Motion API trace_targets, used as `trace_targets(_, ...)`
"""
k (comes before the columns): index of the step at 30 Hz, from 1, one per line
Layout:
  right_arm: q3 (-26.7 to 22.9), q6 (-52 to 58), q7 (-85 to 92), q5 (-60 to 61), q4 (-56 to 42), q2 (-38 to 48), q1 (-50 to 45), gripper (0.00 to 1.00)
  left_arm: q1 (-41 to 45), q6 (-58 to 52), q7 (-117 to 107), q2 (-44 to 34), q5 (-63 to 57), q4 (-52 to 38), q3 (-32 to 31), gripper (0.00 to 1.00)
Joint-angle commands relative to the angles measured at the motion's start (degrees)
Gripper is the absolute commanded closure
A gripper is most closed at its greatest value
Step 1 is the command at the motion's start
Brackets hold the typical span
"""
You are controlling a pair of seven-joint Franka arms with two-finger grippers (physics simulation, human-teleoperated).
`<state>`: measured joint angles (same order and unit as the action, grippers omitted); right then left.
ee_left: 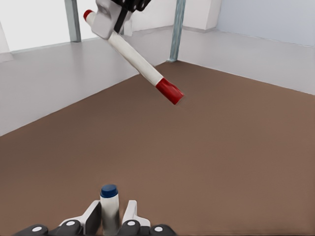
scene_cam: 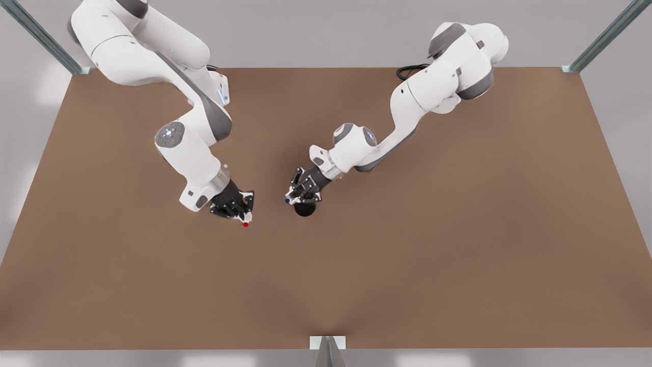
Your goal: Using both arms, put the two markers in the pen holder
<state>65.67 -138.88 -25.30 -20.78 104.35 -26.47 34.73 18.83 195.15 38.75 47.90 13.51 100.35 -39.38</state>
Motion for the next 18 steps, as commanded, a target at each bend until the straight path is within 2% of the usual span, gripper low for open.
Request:
trace_targets(1, 0.51, -4.03, -1.42, -0.4, -0.03, 0.01, -0.72, 0.72, 0.33, 1.29, 7.22, 0.18, -0.15, 0.2, 0.01, 0.0)
trace_targets(3, 0.42, -4.2, -1.07, -1.54, 0.06, 0.01, -1.25, 0.72, -0.81, 1.29, 7.31, -1.31, -0.33, 1.87, 0.01, 0.0)
trace_targets(4, 0.42, -4.2, -1.24, -1.54, 0.06, 0.01, -1.42, 0.72, -4.93, 0.94, 7.4, -3.16, -3.57, 5.47, -1.04, 0.0)
trace_targets(6, 0.34, -4.38, -1.33, -1.63, 0.06, 0.01, -1.95, 0.72, -25.14, -8.19, 7.4, -3.34, -16.49, 11.62, -12.29, 0.0)
trace_targets(8, 0.78, -10.59, -1.24, -4.0, 1.37, 0.01, -3.26, 0.72, -44.73, -30.05, 8.79, -3.25, -22.3, 11.81, -23.62, 0.0)
trace_targets(9, 0.69, -18.68, -0.98, -4.96, 4.01, 0.01, -4.49, 0.72, -52.47, -44.1, 9.42, -3.16, -22.04, 8.74, -28.19, 0.0)
trace_targets(10, 0.51, -22.47, -0.98, -10.21, 3.84, -0.08, -6.16, 0.72, -55.91, -56.85, 8.72, -3.16, -21.42, 3.48, -29.43, 0.0)
trace_targets(11, -0.19, -28.35, -1.51, -15.42, 3.58, -0.34, -8.27, 0.72, -56.01, -74.68, 2.5, -3.08, -21.86, -7.4, -29.18, 0.0)
trace_targets(12, -0.28, -35.2, -1.42, -18.66, 3.66, -0.43, -8.8, 0.72, -56.53, -83.69, -1.64, -3.07, -22.65, -12.19, -26.8, 0.0)
trace_targets(13, -0.28, -39.44, -1.42, -20.35, 3.58, -0.34, -9.07, 0.72, -58.11, -89.32, -15.51, -3.25, -28.71, -12.98, -25.74, 0.0)
trace_targets(15, -0.28, -45.68, -1.42, -24.92, 2.61, -0.34, -8.98, 0.72, -57.15, -106.9, -39.79, -3.69, -33.11, -22.2, -26.45, 0.0)
trace_targets(16, -0.28, -48.32, -1.33, -25.79, 2.78, 0.1, -8.63, 0.72, -57.15, -109.54, -41.11, -4.39, -33.64, -23.18, -26.27, 0.0)
trace_targets(17, -0.28, -50.78, -1.42, -28.17, 2.96, 0.1, -8.63, 0.72, -54.87, -112.0, -44.63, -5.89, -41.1, -23.18, -26.36, 0.0)
trace_targets(18, -0.37, -52.63, -1.42, -30.28, 3.22, 0.1, -9.07, 0.72, -53.63, -113.68, -49.28, -5.89, -42.95, -23.7, -26.36, 0.0)
